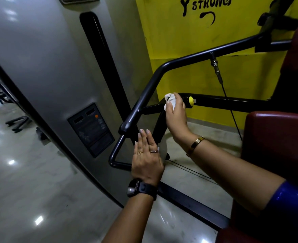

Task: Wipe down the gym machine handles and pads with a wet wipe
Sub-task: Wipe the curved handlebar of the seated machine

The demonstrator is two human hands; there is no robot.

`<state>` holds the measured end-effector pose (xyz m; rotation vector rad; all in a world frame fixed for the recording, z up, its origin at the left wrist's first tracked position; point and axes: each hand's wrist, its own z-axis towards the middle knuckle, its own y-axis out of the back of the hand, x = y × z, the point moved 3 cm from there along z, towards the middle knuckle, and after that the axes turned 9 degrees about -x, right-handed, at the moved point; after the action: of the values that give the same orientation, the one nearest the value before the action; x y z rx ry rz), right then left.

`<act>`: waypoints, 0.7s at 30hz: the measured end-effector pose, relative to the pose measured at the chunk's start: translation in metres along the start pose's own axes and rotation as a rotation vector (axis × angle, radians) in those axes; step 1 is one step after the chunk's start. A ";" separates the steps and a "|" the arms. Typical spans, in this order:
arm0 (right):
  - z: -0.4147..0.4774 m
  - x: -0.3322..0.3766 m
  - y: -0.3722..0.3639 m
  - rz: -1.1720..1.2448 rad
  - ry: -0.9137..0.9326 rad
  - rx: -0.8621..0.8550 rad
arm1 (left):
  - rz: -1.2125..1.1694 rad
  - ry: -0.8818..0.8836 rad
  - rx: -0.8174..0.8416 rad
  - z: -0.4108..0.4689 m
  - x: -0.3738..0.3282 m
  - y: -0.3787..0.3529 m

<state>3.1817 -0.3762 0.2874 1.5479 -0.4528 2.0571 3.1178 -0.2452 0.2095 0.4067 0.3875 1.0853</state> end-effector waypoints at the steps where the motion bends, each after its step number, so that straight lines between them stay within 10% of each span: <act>1: -0.002 -0.003 -0.002 0.048 -0.054 -0.003 | -0.002 0.001 -0.005 0.000 0.000 0.000; 12: -0.080 -0.038 -0.018 0.828 -0.849 0.288 | -0.036 0.012 -0.021 0.009 -0.006 0.003; 21: -0.042 -0.018 -0.016 1.025 -1.008 0.257 | -0.051 0.007 -0.030 -0.001 0.000 0.001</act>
<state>3.1623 -0.3443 0.2573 2.8775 -1.6717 1.7561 3.1170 -0.2446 0.2094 0.3642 0.3853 1.0421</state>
